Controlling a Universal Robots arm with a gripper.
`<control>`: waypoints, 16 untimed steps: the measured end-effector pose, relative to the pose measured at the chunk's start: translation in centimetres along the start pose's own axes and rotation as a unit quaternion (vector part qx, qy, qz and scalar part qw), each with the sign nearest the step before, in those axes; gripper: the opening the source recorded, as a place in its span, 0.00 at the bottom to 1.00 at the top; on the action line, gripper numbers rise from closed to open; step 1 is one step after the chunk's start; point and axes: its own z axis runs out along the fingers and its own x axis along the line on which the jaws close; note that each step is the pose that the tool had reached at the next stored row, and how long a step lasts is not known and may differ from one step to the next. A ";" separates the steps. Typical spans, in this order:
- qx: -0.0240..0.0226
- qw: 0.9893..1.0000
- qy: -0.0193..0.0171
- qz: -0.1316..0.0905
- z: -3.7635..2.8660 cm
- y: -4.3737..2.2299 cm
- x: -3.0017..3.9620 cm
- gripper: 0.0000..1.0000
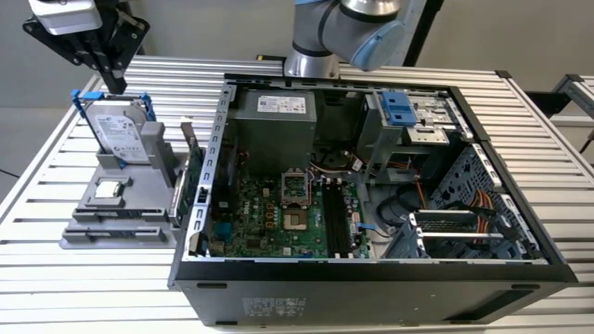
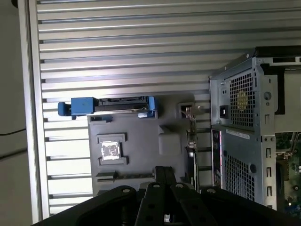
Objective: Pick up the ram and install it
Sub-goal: 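Reach for the ram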
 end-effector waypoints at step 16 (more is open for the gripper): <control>0.000 1.000 0.000 -0.001 -0.07 -0.23 3.09 0.00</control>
